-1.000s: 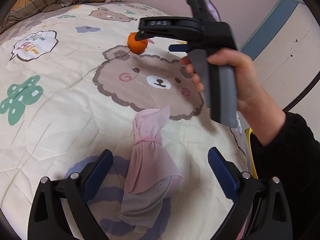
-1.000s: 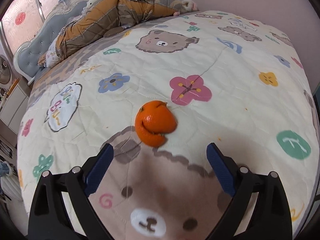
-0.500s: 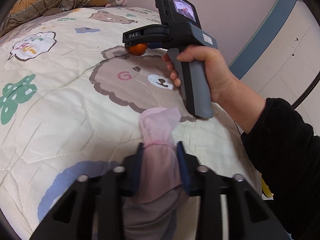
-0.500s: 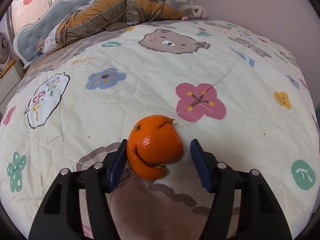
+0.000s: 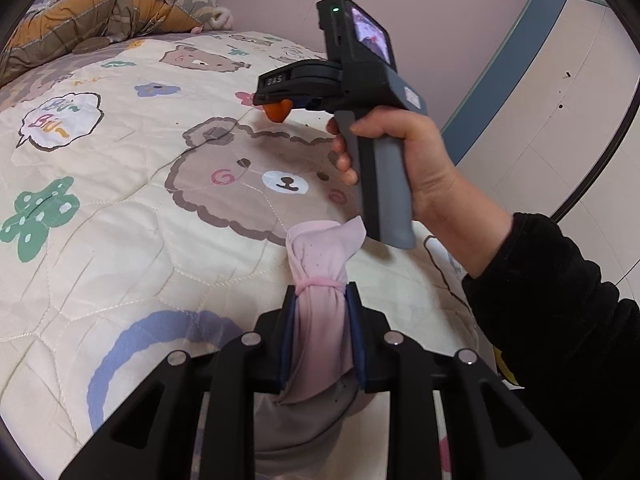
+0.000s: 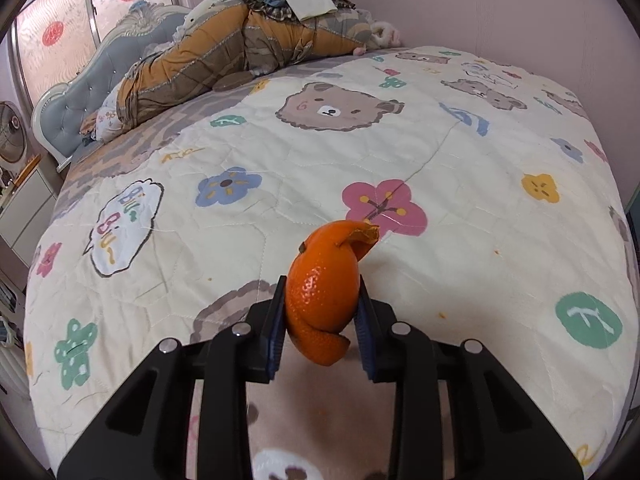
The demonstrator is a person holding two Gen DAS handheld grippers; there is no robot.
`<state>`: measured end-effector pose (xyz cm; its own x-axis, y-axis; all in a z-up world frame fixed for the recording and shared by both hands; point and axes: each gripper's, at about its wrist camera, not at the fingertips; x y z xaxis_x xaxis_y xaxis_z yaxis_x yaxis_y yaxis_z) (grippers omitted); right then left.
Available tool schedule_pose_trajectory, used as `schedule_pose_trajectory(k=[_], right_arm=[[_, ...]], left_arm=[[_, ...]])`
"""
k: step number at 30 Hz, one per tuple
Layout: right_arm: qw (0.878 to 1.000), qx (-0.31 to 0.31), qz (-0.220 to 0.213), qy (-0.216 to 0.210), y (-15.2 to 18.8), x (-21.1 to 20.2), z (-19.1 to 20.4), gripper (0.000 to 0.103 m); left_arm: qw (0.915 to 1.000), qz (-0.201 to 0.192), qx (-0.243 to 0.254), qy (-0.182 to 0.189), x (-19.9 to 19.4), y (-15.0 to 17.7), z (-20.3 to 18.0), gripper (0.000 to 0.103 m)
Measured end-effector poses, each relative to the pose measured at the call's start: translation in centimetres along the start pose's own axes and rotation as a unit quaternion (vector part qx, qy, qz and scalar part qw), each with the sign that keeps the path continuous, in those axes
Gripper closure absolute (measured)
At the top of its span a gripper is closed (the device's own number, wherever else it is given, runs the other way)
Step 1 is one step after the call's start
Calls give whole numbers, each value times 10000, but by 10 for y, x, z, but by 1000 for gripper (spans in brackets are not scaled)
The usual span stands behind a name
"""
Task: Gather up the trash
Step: 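Carry the pink cloth and orange over the bin with both tools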
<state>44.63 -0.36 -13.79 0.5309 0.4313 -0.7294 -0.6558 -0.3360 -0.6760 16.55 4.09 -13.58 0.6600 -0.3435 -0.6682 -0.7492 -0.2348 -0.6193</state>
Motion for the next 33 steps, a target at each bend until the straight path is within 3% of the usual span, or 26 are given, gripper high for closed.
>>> schedule_pose_trajectory(k=[16, 33], right_arm=[[9996, 184, -166, 129, 57, -126, -31, 74], [9950, 793, -467, 384, 127, -236, -87, 74]], left_arm=[[9968, -404, 689, 15, -43, 1, -55, 81], [9902, -374, 1310, 320, -53, 0, -123, 81]])
Point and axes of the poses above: each gripper's, at about its wrist camera, not at the fingertips, and x roughly the way its jaws point, z to its left, y to its underside, and after that the axes turned 1 degree about -x, right-handed
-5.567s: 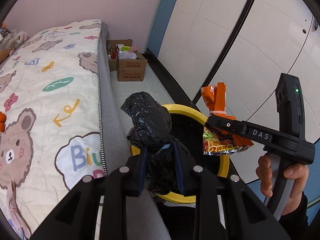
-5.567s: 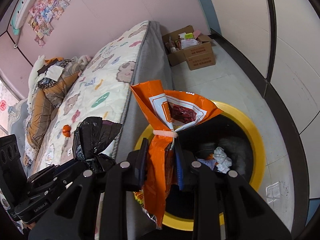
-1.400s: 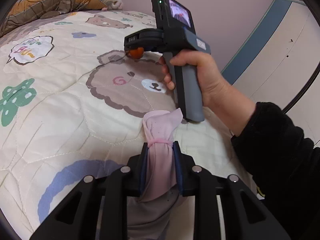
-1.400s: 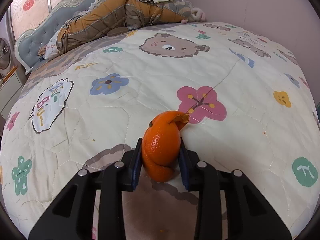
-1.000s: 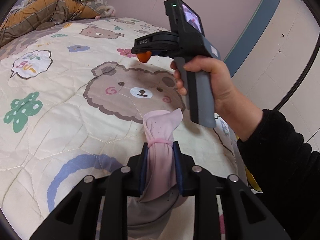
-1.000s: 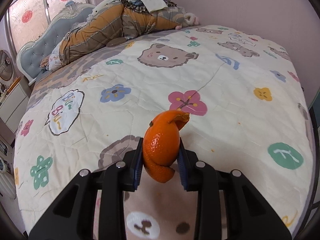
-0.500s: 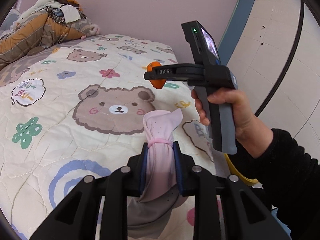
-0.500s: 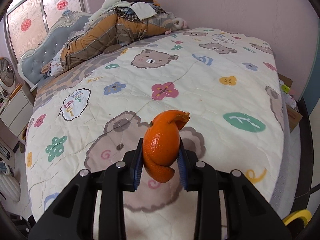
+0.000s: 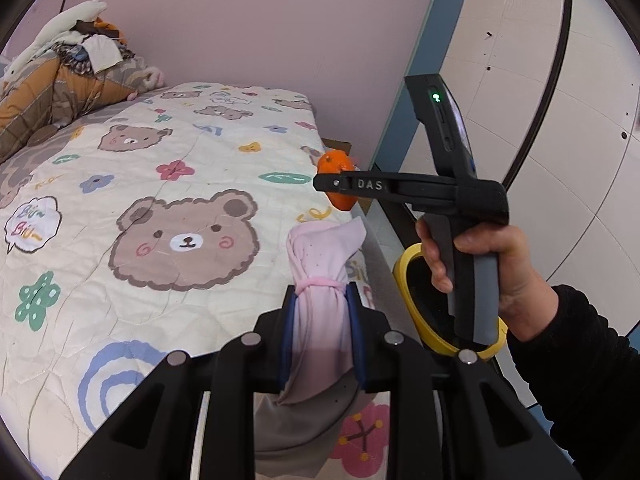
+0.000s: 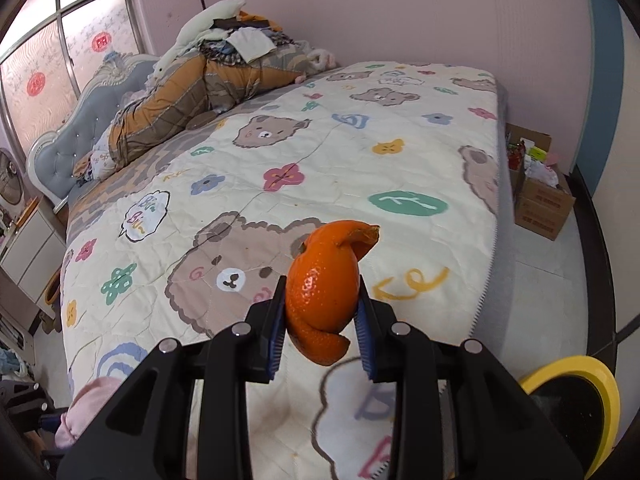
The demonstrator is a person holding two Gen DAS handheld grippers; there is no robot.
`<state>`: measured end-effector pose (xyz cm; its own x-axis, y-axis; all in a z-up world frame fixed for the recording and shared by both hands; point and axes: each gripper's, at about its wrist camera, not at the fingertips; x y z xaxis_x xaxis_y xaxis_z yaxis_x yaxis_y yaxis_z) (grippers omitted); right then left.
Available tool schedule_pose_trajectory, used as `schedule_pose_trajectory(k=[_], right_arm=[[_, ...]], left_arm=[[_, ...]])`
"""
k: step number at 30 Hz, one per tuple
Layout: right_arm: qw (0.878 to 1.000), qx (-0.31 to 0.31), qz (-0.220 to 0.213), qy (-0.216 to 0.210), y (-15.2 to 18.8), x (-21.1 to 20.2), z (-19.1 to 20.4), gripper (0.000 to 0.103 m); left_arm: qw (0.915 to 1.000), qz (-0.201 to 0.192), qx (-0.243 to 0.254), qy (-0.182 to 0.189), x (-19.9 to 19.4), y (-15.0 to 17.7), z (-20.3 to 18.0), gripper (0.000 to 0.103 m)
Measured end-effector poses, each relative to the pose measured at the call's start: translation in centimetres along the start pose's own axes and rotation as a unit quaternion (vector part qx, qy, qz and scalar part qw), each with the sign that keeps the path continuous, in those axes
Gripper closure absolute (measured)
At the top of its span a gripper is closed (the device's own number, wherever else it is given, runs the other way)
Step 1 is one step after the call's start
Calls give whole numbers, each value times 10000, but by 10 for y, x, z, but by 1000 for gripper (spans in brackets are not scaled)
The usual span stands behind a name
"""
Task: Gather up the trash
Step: 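Carry the pink cloth and orange over the bin with both tools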
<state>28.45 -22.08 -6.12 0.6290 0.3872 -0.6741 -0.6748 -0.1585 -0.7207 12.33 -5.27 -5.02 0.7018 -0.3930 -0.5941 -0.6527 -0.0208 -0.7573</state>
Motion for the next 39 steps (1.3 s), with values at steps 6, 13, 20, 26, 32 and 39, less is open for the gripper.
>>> schedule_pose_trajectory(k=[6, 13, 20, 26, 32, 39], right_arm=[[9991, 238, -284, 202, 13, -47, -35, 74], [9956, 562, -568, 489, 34, -97, -74, 74], [9910, 813, -752, 752, 60, -140, -105, 74], [9860, 1076, -832, 968, 80, -167, -133, 73], [9806, 1272, -909, 1181, 98, -189, -157, 73], [9754, 1458, -985, 1324, 114, -209, -178, 73]], left_arm=[[9997, 34, 220, 114, 9, -10, -23, 81], [9985, 85, 489, 245, 22, -17, -52, 81], [9959, 133, 820, 347, 36, -24, -87, 81], [9931, 240, 1040, 489, 52, -30, -115, 81], [9900, 394, 1207, 611, 75, -36, -140, 80], [9866, 638, 1287, 772, 104, -37, -163, 80]])
Point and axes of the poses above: each gripper's, at about its wrist camera, not at the fingertips, and x roughly the way its jaws point, z to its left, y to its underside, and after that the axes turned 1 degree about -x, right-handed
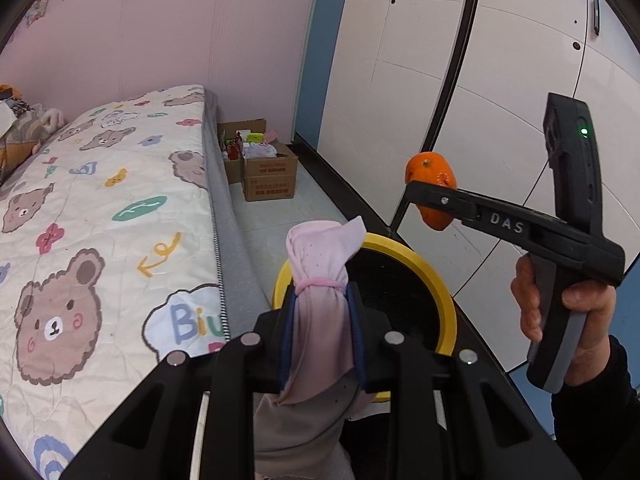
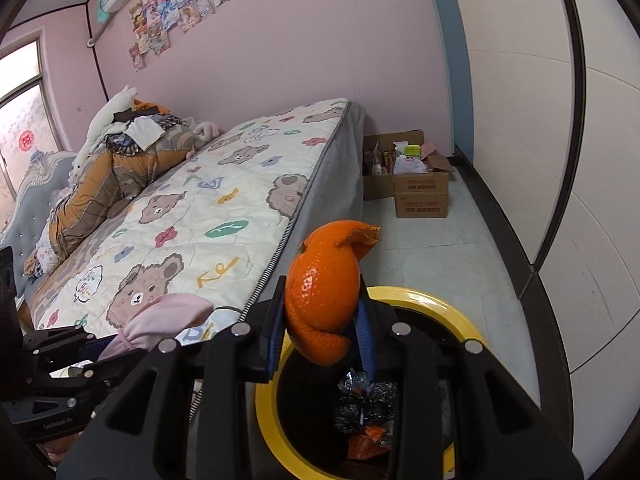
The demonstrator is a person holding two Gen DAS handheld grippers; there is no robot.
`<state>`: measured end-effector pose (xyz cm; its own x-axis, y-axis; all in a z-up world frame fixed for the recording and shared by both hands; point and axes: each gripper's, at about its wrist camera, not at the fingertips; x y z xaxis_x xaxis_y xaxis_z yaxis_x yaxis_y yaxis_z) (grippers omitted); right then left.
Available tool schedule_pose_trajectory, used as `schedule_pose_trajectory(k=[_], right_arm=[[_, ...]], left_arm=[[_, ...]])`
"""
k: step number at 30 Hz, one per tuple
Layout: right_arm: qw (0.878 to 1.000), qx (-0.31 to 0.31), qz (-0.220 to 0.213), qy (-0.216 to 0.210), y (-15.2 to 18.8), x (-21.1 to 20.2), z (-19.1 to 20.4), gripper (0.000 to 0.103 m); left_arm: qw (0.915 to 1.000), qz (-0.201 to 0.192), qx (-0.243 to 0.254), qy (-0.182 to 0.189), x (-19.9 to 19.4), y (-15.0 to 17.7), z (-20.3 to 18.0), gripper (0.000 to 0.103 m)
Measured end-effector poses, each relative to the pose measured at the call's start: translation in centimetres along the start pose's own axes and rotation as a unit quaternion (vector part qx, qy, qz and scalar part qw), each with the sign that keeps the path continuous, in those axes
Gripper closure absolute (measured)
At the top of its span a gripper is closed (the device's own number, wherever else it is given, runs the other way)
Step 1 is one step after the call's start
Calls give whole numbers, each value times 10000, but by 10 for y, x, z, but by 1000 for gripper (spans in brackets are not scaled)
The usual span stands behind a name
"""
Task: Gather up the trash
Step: 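Carry the pink cloth and orange over the bin with both tools, then open both tools to drop the cloth and orange into the bin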
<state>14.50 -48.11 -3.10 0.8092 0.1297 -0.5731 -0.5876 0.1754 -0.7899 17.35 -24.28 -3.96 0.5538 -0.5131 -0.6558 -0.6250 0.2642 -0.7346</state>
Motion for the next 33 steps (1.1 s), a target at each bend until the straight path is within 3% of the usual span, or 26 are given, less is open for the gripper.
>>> schedule_pose_trajectory(k=[12, 23, 33], right_arm=[[9995, 256, 48, 167, 9, 2, -26, 73], [9980, 476, 357, 203, 20, 34, -41, 73], [9952, 643, 699, 246, 33, 58, -52, 69]], left_arm=[[9988, 452, -112, 174, 55, -13, -17, 80], [9952, 919, -300, 166, 102, -3, -13, 80], [9930, 1101, -393, 196, 123, -1, -8, 79]])
Point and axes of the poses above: each gripper's, at about its wrist camera, not at the fingertips, and x roughly the way its jaws point, z to its left, y to its underside, and after that the axes turned 1 degree about -x, right-handed
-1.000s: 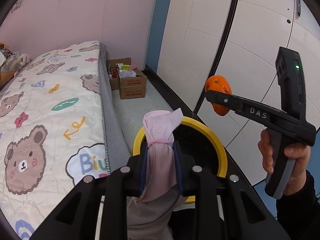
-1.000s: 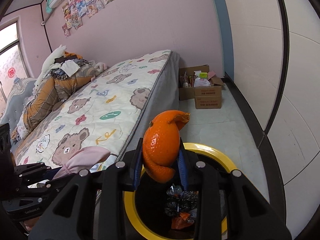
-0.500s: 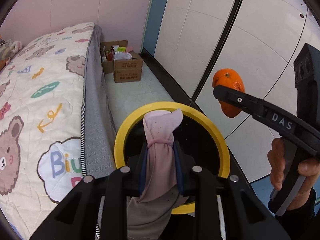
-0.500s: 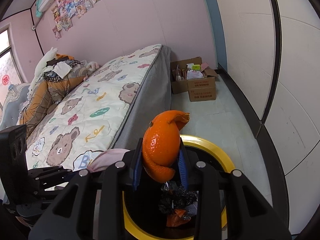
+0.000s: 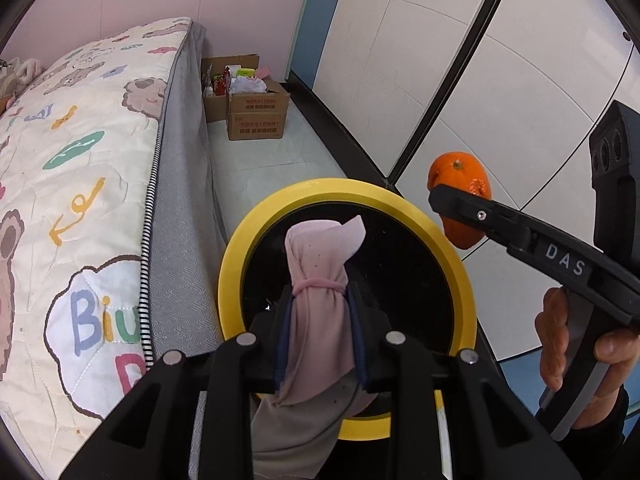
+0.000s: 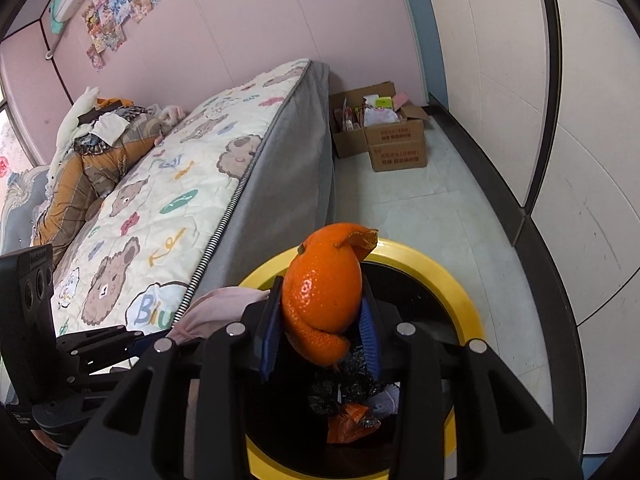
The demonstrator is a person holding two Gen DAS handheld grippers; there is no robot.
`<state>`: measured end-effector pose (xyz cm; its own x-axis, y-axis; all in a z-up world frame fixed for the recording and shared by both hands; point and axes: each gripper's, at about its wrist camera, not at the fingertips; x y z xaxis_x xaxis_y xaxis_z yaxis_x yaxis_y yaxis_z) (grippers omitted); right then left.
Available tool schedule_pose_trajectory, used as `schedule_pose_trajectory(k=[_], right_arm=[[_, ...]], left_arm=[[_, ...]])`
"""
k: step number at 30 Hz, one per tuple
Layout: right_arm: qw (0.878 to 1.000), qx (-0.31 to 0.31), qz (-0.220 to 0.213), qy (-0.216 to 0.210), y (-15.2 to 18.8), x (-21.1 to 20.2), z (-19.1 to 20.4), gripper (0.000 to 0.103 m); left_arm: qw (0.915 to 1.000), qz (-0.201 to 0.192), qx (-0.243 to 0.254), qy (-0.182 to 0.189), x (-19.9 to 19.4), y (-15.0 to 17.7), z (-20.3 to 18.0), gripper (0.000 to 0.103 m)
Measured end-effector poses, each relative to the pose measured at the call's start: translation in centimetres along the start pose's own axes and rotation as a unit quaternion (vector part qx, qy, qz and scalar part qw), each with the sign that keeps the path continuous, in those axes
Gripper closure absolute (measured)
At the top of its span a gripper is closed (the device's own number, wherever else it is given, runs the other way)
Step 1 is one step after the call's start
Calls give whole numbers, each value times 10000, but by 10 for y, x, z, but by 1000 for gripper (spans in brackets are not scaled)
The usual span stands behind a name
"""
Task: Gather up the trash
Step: 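Open both tools to drop the cloth and orange into the bin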
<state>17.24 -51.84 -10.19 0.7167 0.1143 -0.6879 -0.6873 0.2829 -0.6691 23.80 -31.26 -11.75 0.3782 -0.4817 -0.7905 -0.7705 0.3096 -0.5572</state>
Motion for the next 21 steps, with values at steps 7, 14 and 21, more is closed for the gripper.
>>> schedule_pose_trajectory(k=[7, 14, 21], right_arm=[[9999, 66, -19, 75, 0, -1, -4, 63], [9995, 231, -160, 129, -4, -13, -9, 57], [9994, 278, -172, 128, -4, -22, -8, 57]], left_arm=[[10000, -78, -42, -30, -3, -1, 1, 72], [9994, -338, -18, -92, -17, 0, 2, 49], [9987, -484, -148, -65, -33, -1, 11, 49]])
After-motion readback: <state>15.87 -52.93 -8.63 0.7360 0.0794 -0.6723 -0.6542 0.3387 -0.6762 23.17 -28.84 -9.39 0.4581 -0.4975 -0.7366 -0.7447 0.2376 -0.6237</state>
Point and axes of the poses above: each gripper's, at about its wrist camera, not at the fingertips, and x roughly the way its jaws point, z to its left, y to its underside, and after that the axes turned 1 degree about -x, right-handed
